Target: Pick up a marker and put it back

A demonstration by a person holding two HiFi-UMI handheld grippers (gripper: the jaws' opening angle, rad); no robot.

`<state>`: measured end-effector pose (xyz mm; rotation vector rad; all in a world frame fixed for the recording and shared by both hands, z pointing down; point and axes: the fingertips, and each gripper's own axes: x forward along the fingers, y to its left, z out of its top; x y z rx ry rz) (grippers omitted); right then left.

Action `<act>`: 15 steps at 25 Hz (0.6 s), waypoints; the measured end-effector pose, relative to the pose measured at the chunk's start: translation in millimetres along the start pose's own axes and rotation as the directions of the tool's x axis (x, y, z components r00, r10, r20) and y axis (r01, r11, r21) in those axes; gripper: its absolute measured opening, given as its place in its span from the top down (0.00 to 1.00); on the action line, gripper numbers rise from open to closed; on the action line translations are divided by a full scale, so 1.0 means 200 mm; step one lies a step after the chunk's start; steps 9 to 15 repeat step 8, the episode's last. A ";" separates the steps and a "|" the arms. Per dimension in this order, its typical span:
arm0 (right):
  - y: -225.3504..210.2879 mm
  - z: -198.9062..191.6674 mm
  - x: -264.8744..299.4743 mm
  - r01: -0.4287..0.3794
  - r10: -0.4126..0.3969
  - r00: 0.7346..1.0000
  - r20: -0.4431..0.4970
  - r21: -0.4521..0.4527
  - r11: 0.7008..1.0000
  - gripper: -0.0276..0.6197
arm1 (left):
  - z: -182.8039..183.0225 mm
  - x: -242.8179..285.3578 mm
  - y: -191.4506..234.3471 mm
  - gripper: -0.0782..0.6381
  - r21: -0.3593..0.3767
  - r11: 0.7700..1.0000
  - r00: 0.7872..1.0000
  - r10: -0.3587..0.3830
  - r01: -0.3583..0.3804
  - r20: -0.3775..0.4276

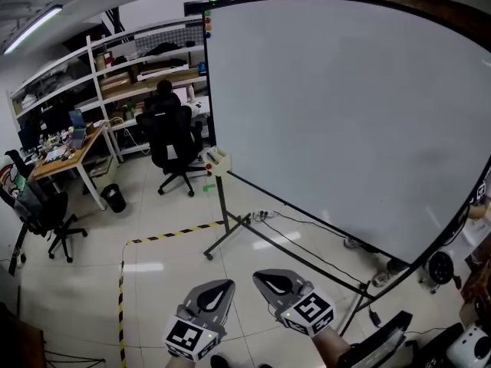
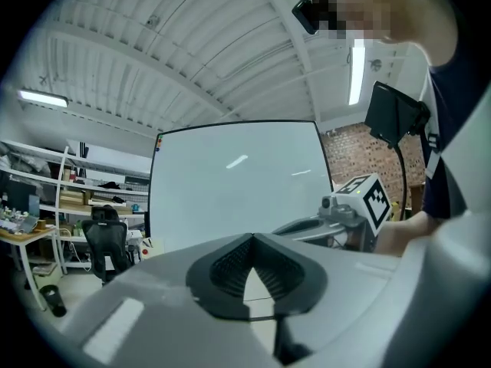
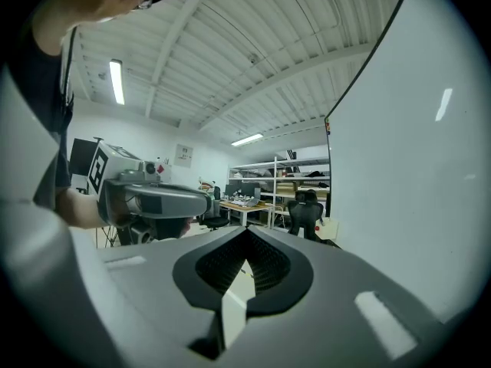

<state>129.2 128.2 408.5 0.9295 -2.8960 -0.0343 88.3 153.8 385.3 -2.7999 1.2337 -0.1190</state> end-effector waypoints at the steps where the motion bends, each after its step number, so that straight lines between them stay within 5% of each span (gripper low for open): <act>1: 0.00 0.00 -0.02 0.003 -0.004 1.000 0.005 0.006 1.000 0.96 | 0.01 -0.01 -0.03 0.89 0.010 1.000 1.000 -0.008 0.008 -0.004; 15: 0.00 -0.06 -0.19 0.002 -0.002 1.000 -0.004 0.046 0.999 0.96 | 0.00 -0.01 -0.20 0.89 -0.020 1.000 1.000 0.001 -0.001 -0.001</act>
